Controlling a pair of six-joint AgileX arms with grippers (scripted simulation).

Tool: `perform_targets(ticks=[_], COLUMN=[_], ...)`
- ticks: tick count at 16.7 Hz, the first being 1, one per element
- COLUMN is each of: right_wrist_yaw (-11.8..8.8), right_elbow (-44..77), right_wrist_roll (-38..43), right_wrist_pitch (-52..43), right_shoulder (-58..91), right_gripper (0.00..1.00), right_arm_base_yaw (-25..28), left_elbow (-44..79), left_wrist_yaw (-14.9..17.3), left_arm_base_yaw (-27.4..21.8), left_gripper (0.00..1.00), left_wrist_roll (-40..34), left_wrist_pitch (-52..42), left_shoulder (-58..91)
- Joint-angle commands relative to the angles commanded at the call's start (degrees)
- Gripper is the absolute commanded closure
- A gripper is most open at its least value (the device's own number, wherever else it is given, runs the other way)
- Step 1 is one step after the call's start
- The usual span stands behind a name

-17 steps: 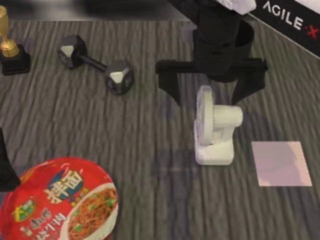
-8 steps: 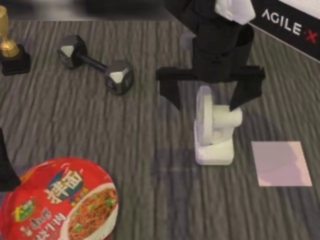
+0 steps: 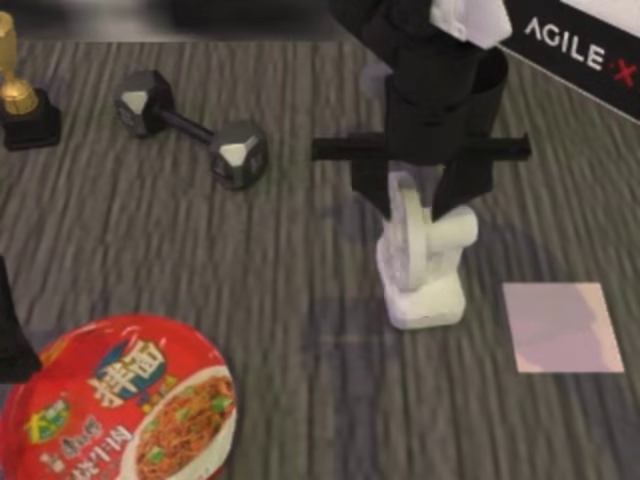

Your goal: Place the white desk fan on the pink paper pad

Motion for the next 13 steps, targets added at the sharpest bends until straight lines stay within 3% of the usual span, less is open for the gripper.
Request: perform_targets(ticks=[3,4,13], right_wrist_yaw=[0.0,0.0,0.0], right_elbow=[0.0,0.0,0.3], right_wrist_roll=[0.0,0.0,0.1], right_wrist_pitch=[0.0,0.0,-0.2], right_shoulder=[0.0,0.0,-0.4], right_gripper=[0.98,1.0,1.0], right_arm_base_yaw=[0.0,0.0,-0.1], left_elbow=[0.0,0.0,0.0], left_wrist_yaw=[0.0,0.0,0.0], left_arm_base_yaw=[0.0,0.0,0.0], left_gripper=[0.0,0.0,0.0], left_wrist_roll=[0.0,0.0,0.0], left_wrist_pitch=[0.0,0.0,0.0], left_shoulder=[0.0,0.0,0.0])
